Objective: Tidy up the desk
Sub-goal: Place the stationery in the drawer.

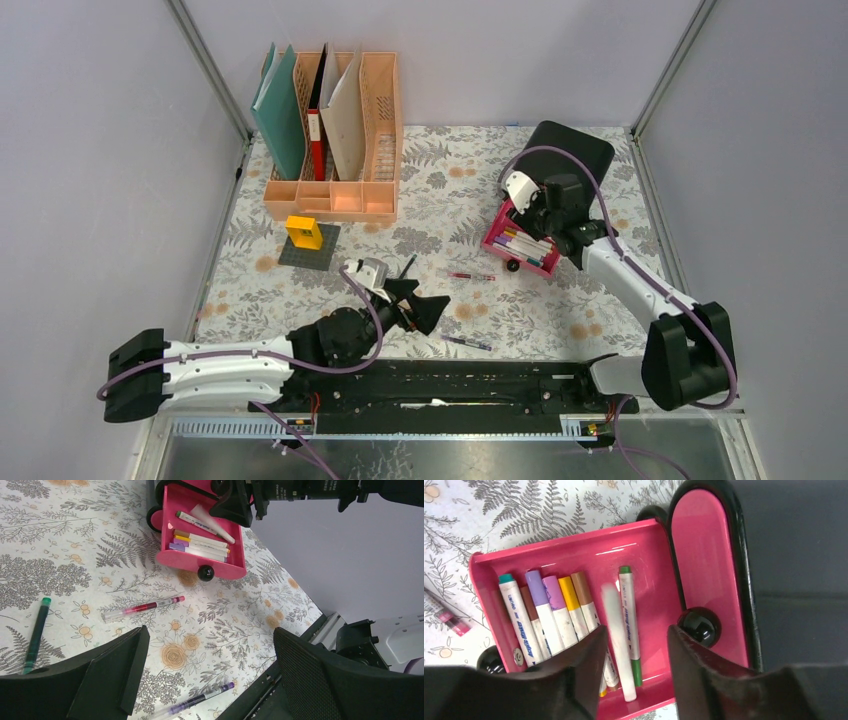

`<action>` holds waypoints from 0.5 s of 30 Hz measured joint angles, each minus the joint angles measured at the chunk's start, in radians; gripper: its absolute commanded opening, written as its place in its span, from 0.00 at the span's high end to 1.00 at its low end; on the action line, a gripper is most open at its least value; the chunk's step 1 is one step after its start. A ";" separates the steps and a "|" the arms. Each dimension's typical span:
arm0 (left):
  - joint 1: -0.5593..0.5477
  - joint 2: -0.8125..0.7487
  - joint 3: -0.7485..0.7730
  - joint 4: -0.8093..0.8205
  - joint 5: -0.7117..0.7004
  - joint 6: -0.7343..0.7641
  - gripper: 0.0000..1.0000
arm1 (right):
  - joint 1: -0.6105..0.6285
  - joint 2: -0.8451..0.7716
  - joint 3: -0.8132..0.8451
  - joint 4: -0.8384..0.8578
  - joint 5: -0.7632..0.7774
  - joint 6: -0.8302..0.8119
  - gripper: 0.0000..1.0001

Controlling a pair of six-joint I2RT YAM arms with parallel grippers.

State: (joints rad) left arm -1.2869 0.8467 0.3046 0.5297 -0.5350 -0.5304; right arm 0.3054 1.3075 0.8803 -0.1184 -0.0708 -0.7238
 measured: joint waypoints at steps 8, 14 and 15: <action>0.000 -0.017 -0.006 -0.013 -0.004 -0.001 0.01 | 0.002 0.034 0.045 -0.066 -0.022 0.049 0.14; 0.000 -0.023 -0.006 -0.013 -0.004 -0.002 0.01 | 0.001 -0.061 0.132 -0.197 -0.227 0.112 0.04; 0.000 -0.023 -0.006 -0.013 -0.004 -0.002 0.01 | 0.001 -0.085 0.142 -0.217 -0.283 0.116 0.02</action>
State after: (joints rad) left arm -1.2869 0.8238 0.2981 0.5167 -0.5388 -0.5320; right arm 0.3065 1.2228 1.0222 -0.3359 -0.3542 -0.6075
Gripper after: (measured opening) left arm 0.987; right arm 0.935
